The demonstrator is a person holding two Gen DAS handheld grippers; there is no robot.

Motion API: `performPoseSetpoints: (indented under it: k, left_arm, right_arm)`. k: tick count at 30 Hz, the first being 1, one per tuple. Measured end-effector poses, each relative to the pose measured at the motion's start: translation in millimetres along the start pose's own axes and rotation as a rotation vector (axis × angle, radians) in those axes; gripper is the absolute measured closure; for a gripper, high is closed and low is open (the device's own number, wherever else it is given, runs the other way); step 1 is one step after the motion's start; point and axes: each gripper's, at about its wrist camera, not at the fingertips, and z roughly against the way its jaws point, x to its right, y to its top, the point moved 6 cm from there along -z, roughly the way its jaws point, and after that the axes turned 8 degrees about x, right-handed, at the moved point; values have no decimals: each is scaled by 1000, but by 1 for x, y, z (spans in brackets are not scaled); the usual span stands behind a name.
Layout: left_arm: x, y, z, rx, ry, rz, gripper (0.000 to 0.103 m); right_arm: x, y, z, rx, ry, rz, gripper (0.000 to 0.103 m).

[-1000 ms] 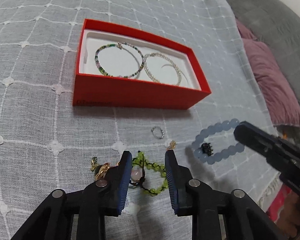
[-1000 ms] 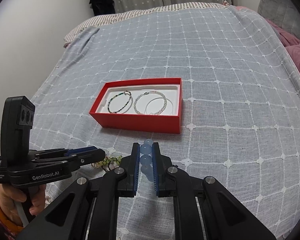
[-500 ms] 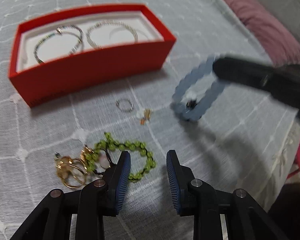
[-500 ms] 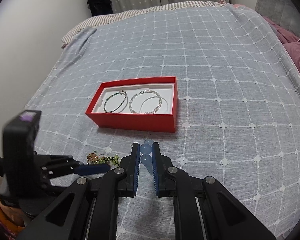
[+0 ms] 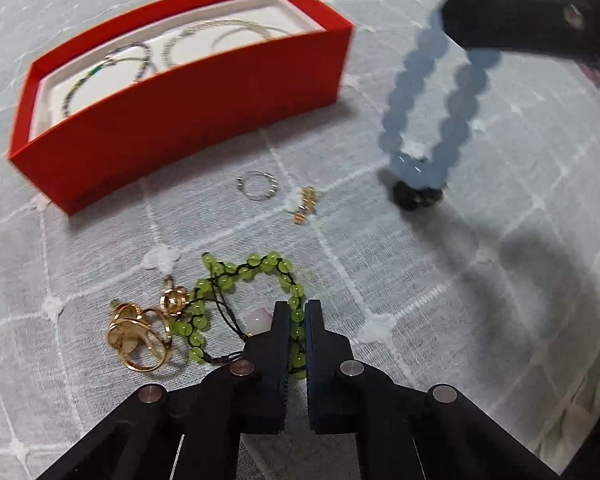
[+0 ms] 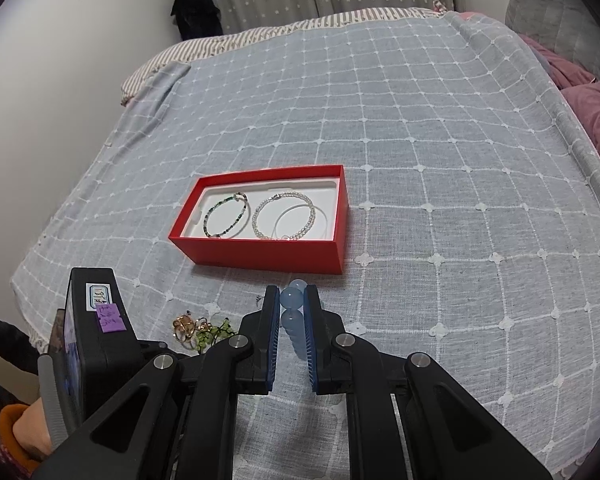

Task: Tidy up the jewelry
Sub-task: 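Lift both bracelets and carry them over the red box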

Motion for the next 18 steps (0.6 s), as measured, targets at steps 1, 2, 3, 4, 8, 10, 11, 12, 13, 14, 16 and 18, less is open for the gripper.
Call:
performPoseSetpoints:
  k: [1, 2, 3, 4, 8, 10, 11, 12, 13, 14, 16, 18]
  left_arm:
    - [-1, 1, 3, 12, 5, 8, 101]
    - [-3, 3, 6, 26, 1, 21, 101]
    - [-4, 6, 11, 41, -7, 36, 101]
    - [-3, 10, 16, 62, -19, 53, 101]
    - [-7, 37, 46, 174, -48, 107, 101]
    - [-11, 52, 61, 234, -60, 134, 101]
    - [-13, 60, 68, 259, -64, 148, 101]
    - [-14, 66, 73, 282, -67, 161, 101]
    - [-16, 76, 76, 303, -73, 175, 101]
    - [-18, 86, 78, 320, -82, 186, 101]
    - [-19, 100, 80, 342, -99, 204, 101]
    - [-30, 115, 80, 352, -114, 229, 101]
  right_arm:
    - [0, 1, 0, 1, 0, 0, 91]
    - [0, 2, 0, 3, 0, 0, 91]
    - [0, 3, 1, 5, -1, 0, 91]
    - [0, 5, 1, 9, 0, -1, 91]
    - [0, 15, 4, 32, 6, -11, 91]
    - [0, 25, 6, 53, 5, -18, 91]
    - [1, 30, 8, 64, 5, -22, 91]
    - [2, 34, 9, 74, 6, -25, 91]
    - [2, 40, 11, 87, 4, -29, 91]
    - [4, 46, 13, 101, -2, -32, 91]
    - [8, 59, 14, 132, -19, -29, 91]
    - [12, 69, 13, 150, -46, -12, 91]
